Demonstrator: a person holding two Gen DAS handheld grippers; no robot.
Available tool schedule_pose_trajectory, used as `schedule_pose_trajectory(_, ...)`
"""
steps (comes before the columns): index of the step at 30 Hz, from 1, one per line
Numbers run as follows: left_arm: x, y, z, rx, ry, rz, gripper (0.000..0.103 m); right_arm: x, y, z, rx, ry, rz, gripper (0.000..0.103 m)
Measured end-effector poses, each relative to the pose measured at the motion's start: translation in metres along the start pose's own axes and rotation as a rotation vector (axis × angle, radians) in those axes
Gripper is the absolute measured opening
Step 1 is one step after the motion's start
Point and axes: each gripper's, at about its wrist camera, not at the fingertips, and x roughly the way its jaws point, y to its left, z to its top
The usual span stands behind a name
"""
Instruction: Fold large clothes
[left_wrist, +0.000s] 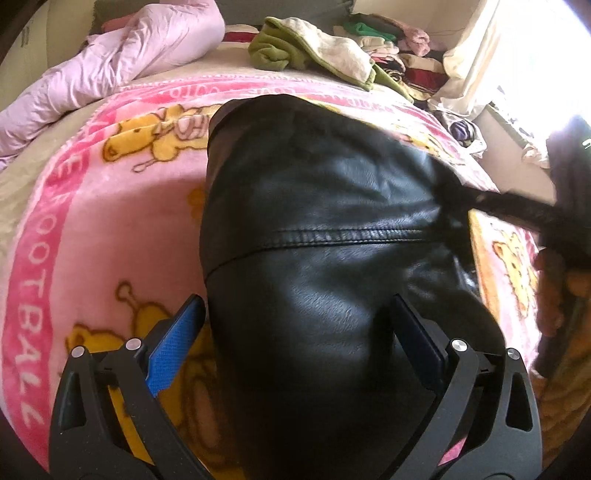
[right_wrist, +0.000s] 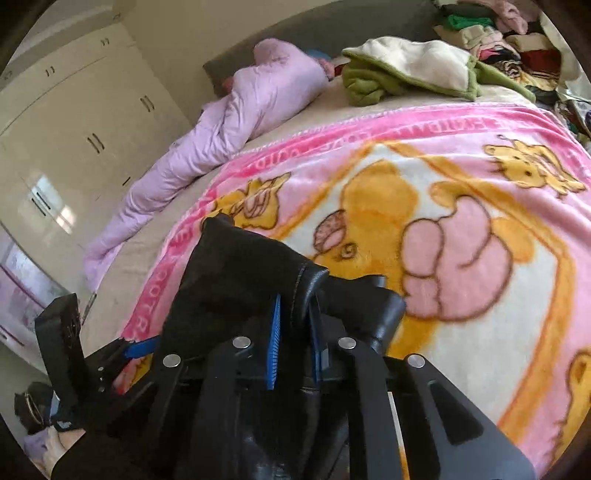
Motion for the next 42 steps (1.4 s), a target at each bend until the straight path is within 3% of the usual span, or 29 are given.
schedule_pose_trajectory(4,0.003,-0.002,-0.001,0.005,-0.001,0.005,0.093,0.012,-0.016,-0.007,-0.017,0.031,-0.107,0.016)
schedule_pose_trajectory(7,0.004,-0.003,-0.001,0.008,0.004,0.015,0.093,0.03,-0.024,-0.02,-0.059,0.066,-0.172,0.026)
schedule_pose_trajectory(13,0.001,-0.006,-0.004,0.013,-0.01,0.043,0.093,0.042,-0.028,-0.028,-0.05,0.061,-0.204,0.034)
schedule_pose_trajectory(15,0.0,-0.004,-0.005,0.005,-0.013,0.034,0.093,0.031,-0.022,-0.028,-0.06,0.037,-0.246,0.052)
schedule_pose_trajectory(17,-0.002,-0.005,-0.005,0.003,-0.017,0.035,0.093,0.019,-0.017,-0.028,-0.07,0.003,-0.261,0.058)
schedule_pose_trajectory(26,-0.016,-0.008,-0.012,0.007,-0.044,0.036,0.093,-0.043,0.013,-0.055,-0.101,-0.086,-0.201,0.059)
schedule_pose_trajectory(42,-0.053,0.001,-0.027,0.006,-0.104,0.065,0.093,-0.074,0.052,-0.102,-0.146,-0.104,-0.162,0.058)
